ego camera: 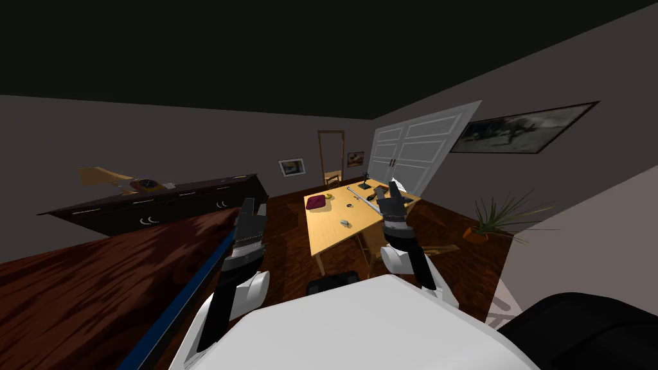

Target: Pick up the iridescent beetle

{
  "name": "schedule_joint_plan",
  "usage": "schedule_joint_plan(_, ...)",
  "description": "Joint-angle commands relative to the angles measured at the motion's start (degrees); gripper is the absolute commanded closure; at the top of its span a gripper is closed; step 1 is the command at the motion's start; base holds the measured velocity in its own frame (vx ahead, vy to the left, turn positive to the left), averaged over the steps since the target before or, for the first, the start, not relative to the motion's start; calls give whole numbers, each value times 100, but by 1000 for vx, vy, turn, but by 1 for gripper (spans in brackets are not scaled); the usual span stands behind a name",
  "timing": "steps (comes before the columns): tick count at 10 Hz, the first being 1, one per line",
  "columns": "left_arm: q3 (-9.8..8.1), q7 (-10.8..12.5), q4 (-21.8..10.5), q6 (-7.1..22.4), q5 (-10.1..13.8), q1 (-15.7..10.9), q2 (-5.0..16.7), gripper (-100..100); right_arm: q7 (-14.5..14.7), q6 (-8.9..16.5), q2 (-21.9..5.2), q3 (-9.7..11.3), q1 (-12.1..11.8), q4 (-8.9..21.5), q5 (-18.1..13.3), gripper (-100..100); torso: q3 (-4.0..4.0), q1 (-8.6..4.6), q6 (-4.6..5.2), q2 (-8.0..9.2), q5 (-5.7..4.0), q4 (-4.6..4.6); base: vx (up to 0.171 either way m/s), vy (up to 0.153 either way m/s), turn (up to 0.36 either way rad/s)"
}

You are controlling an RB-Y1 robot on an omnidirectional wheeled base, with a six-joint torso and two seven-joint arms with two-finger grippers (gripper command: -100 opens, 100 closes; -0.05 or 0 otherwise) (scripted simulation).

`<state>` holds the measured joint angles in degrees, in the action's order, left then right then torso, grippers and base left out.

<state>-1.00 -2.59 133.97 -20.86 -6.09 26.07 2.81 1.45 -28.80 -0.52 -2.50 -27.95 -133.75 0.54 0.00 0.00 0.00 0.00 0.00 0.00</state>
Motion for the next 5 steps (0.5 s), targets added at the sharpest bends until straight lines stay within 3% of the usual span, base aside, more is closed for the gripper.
schedule_joint_plan(1,0,0,0,0,0,0,0,0,19,26,-158,62,-67,187,-54,-100,0,0,0,0,0,0,-26,31,76)
schedule_joint_plan(4,1,0,0,0,0,-1,0,0,79,85,-474,211,-216,642,-189,-100,10,17,0,18,3,3,-49,52,86)
schedule_joint_plan(5,1,0,0,0,0,-1,-1,0,79,85,-474,211,-216,642,-189,-100,12,23,-1,21,5,5,-39,59,33)
